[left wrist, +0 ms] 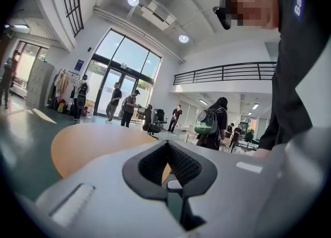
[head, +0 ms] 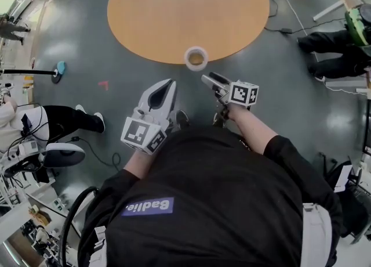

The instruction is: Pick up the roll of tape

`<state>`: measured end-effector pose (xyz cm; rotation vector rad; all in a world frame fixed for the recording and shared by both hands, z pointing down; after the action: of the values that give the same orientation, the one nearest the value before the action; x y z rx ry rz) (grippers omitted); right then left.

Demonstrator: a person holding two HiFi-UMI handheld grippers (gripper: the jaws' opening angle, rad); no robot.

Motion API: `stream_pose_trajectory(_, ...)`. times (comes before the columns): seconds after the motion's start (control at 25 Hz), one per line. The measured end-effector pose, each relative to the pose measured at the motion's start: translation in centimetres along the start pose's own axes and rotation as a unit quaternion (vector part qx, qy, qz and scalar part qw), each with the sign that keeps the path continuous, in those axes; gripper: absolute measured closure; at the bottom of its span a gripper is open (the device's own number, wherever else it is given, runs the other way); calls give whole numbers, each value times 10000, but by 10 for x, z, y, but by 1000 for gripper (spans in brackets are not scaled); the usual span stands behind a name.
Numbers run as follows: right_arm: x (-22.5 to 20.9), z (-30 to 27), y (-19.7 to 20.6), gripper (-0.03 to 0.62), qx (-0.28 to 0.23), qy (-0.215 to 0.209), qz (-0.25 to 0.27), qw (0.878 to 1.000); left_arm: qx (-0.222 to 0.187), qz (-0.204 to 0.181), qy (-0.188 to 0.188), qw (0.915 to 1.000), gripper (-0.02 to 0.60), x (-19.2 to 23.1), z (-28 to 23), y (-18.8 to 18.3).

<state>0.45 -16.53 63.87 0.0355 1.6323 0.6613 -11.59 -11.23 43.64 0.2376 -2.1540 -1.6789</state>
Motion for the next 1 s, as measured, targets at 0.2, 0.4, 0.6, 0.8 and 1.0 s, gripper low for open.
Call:
stream_pose_trajectory(0.2,-22,-6,-2,272,-173,36,-570,9982,131,-46,-81,9999,566,4,7,-6)
stream_pose_trajectory(0.4,-53,-2,1,206,-513,-61,-1309,9901,275,-85,-86,9995,566,4,14,8)
stream_pose_trajectory(0.6,-90,-1,1,141,-595,-146,-1942,9790,476,-165,-152,9986,566,1,7,16)
stream_pose_trajectory(0.8,-110,-6,-2,120,-695,-203,-2327,9698,617,-172,-245,9976,566,7,12,19)
stream_pose_trajectory(1.0,-123,-16,6,103,-456,-327,-2509,9664,714,-138,-378,9966,566,14,22,27)
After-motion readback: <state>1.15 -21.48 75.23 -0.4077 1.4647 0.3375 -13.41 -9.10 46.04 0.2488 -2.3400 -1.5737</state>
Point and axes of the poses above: the fingertips, and each gripper's own axes: z backward along the fingers, x to its left, y out of its underside, the point moved 2 cm from there along z, backward along the fingers, and after that the axes turned 12 degrees about -y, right-handed, at the moved point
